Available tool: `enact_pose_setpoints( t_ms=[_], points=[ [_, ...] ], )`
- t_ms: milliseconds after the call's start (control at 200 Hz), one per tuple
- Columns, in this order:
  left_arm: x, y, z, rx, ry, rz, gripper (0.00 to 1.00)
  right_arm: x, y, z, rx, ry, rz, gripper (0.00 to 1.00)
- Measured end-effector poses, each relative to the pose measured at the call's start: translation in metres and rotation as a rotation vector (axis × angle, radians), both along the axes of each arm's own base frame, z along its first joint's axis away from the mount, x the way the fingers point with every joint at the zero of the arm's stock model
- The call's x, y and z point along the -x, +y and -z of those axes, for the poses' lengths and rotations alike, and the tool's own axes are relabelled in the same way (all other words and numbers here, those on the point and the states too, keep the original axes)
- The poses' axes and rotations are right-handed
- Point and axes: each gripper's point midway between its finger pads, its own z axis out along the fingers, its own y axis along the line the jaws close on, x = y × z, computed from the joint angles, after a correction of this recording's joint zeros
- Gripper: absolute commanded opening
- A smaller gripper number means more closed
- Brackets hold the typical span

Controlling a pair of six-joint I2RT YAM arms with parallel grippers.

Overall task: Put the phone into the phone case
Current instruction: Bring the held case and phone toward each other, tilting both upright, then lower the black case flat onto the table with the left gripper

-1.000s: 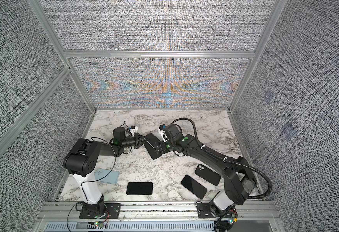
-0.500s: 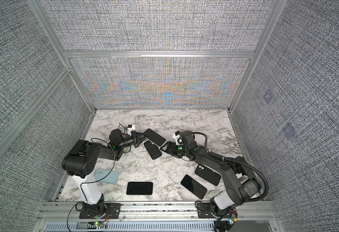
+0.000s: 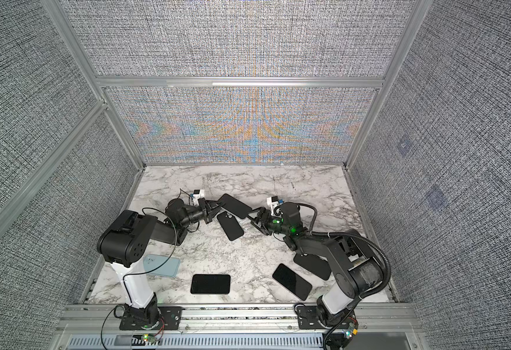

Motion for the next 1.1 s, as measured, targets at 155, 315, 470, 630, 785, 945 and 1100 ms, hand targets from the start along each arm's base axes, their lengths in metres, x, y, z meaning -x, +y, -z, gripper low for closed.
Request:
enact_pose_setpoints(
  t_ms=[155, 315, 470, 630, 785, 945, 1100],
  points=[
    [0.002, -0.003, -0.002, 0.002, -0.004, 0.008, 0.07, -0.008, 0.001, -0.003, -0.041, 0.003, 0.031, 0.64],
    [0.002, -0.003, -0.003, 0.007, -0.005, 0.008, 0.08, -0.013, 0.001, -0.004, -0.075, 0.013, 0.05, 0.52],
    [0.003, -0.004, -0.005, 0.014, -0.015, 0.009, 0.08, -0.017, 0.0, -0.008, -0.096, 0.011, 0.071, 0.44],
    [0.004, -0.005, -0.005, 0.02, -0.019, 0.011, 0.08, -0.018, 0.0, -0.009, -0.11, 0.013, 0.079, 0.35],
    [0.006, -0.006, -0.005, 0.022, -0.017, 0.011, 0.08, -0.02, 0.0, -0.008, -0.123, 0.021, 0.087, 0.28],
    [0.006, -0.006, -0.009, 0.026, -0.032, 0.003, 0.09, -0.021, 0.0, -0.011, -0.135, 0.022, 0.092, 0.23],
    [0.008, -0.007, -0.013, 0.035, -0.041, -0.001, 0.1, -0.021, -0.002, -0.018, -0.14, 0.008, 0.105, 0.19]
  ],
)
